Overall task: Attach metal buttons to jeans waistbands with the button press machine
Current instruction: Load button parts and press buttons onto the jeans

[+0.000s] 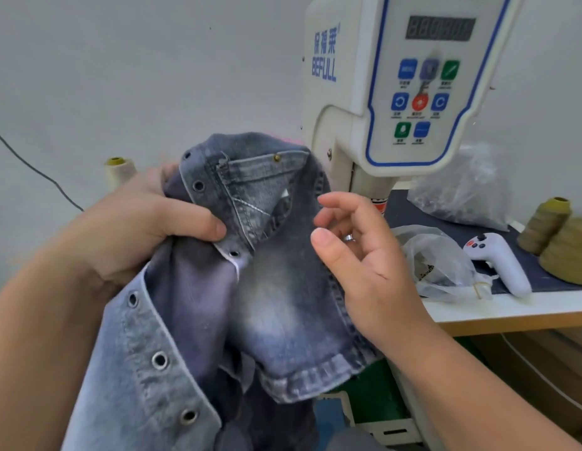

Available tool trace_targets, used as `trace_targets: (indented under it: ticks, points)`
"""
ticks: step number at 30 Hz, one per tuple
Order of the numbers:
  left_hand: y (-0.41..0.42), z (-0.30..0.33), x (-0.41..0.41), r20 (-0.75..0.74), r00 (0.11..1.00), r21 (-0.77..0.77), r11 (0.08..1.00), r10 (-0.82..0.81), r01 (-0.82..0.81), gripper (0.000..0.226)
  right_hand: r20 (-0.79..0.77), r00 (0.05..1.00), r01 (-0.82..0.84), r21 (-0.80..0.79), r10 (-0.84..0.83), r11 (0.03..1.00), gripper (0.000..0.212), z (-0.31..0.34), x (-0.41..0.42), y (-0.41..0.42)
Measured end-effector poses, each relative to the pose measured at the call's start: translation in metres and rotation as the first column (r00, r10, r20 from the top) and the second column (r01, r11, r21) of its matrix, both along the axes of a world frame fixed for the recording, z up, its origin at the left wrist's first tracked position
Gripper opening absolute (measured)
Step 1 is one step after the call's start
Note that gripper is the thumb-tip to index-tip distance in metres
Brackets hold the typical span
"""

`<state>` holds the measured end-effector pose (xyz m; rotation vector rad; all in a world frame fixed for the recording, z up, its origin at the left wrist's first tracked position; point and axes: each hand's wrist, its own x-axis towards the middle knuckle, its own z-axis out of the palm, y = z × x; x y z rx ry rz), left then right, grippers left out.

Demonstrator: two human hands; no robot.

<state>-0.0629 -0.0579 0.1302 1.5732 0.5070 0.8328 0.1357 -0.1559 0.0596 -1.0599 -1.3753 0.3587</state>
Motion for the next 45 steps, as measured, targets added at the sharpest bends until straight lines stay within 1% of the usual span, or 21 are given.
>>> trace_targets:
  ticks: [4, 6, 9, 10, 13, 15, 18, 20, 23, 24, 25, 26, 28, 30, 34, 37, 39, 41, 42, 43, 45]
  points:
    - [-0.006, -0.023, 0.014, 0.023, 0.977, -0.195, 0.958, -0.211, 0.211, 0.050, 0.028, 0.998, 0.058, 0.025, -0.059, 0.998, 0.032, -0.001, 0.002, -0.006]
    - [-0.010, -0.036, 0.024, 0.052, 0.946, -0.263, 0.909, -0.321, 0.323, 0.052, 0.097, 0.989, 0.107, 0.042, -0.110, 0.993, 0.033, -0.001, 0.004, -0.009]
    - [-0.015, -0.047, 0.036, 0.182, 0.822, -0.308, 0.762, -0.540, 0.569, 0.064, 0.226, 0.954, 0.194, 0.032, -0.196, 0.980, 0.030, -0.001, 0.010, -0.014]
    - [-0.016, -0.049, 0.039, 0.218, 0.785, -0.315, 0.720, -0.580, 0.619, 0.066, 0.248, 0.946, 0.210, 0.031, -0.211, 0.977, 0.027, -0.002, 0.012, -0.017]
    - [-0.013, -0.060, 0.043, 0.195, 0.805, -0.371, 0.717, -0.561, 0.590, 0.064, 0.275, 0.923, 0.256, 0.080, -0.268, 0.963, 0.015, -0.004, 0.016, -0.026]
    - [-0.013, -0.064, 0.045, 0.205, 0.769, -0.405, 0.663, -0.606, 0.630, 0.057, 0.279, 0.916, 0.264, 0.121, -0.288, 0.957, 0.011, -0.006, 0.017, -0.031]
    - [-0.014, -0.065, 0.048, 0.242, 0.712, -0.453, 0.572, -0.660, 0.684, 0.057, 0.289, 0.918, 0.239, 0.143, -0.271, 0.961, 0.015, -0.009, 0.017, -0.037]
    - [-0.013, -0.068, 0.048, 0.318, 0.649, -0.474, 0.478, -0.691, 0.740, 0.050, 0.289, 0.923, 0.229, 0.117, -0.254, 0.966, 0.017, -0.012, 0.016, -0.040]
    - [-0.012, -0.077, 0.053, 0.289, 0.662, -0.512, 0.473, -0.691, 0.717, 0.040, 0.281, 0.931, 0.231, 0.037, -0.232, 0.972, 0.017, -0.021, 0.016, -0.045]
    - [-0.012, -0.080, 0.055, 0.319, 0.648, -0.533, 0.434, -0.692, 0.726, 0.040, 0.272, 0.936, 0.234, -0.001, -0.225, 0.972, 0.018, -0.025, 0.017, -0.046]
    - [-0.012, -0.081, 0.057, 0.325, 0.655, -0.556, 0.423, -0.682, 0.716, 0.042, 0.256, 0.942, 0.236, -0.044, -0.217, 0.971, 0.019, -0.029, 0.017, -0.049]
    - [-0.011, -0.083, 0.059, 0.259, 0.707, -0.576, 0.482, -0.658, 0.660, 0.044, 0.231, 0.950, 0.233, -0.084, -0.209, 0.969, 0.020, -0.034, 0.018, -0.051]
    - [-0.009, -0.090, 0.061, 0.062, 0.835, -0.575, 0.664, -0.547, 0.478, 0.051, 0.175, 0.967, 0.214, -0.147, -0.188, 0.966, 0.019, -0.042, 0.022, -0.055]
    - [-0.008, -0.093, 0.062, -0.020, 0.884, -0.547, 0.746, -0.466, 0.381, 0.051, 0.182, 0.966, 0.216, -0.170, -0.185, 0.961, 0.019, -0.048, 0.026, -0.057]
    - [-0.013, -0.090, 0.069, -0.131, 0.916, -0.452, 0.845, -0.379, 0.285, 0.042, 0.204, 0.961, 0.239, -0.275, -0.187, 0.931, 0.018, -0.056, 0.039, -0.058]
    - [-0.016, -0.093, 0.074, -0.159, 0.917, -0.401, 0.873, -0.365, 0.278, 0.034, 0.264, 0.949, 0.269, -0.383, -0.175, 0.883, 0.017, -0.057, 0.050, -0.056]
    - [-0.018, -0.094, 0.077, -0.190, 0.902, -0.357, 0.883, -0.389, 0.306, 0.035, 0.276, 0.946, 0.289, -0.478, -0.170, 0.829, 0.031, -0.055, 0.058, -0.053]
    - [-0.020, -0.095, 0.079, -0.256, 0.887, -0.279, 0.908, -0.385, 0.314, 0.036, 0.296, 0.944, 0.304, -0.605, -0.147, 0.736, 0.052, -0.049, 0.065, -0.050]
    - [-0.020, -0.095, 0.080, -0.295, 0.879, -0.231, 0.920, -0.376, 0.316, 0.037, 0.317, 0.941, 0.304, -0.647, -0.117, 0.699, 0.056, -0.047, 0.067, -0.049]
    - [-0.021, -0.095, 0.080, -0.336, 0.870, -0.181, 0.932, -0.359, 0.315, 0.038, 0.339, 0.937, 0.303, -0.665, -0.086, 0.682, 0.050, -0.047, 0.070, -0.048]
    - [-0.021, -0.094, 0.081, -0.422, 0.854, -0.087, 0.951, -0.305, 0.297, 0.040, 0.370, 0.928, 0.298, -0.653, -0.050, 0.696, 0.030, -0.048, 0.072, -0.048]
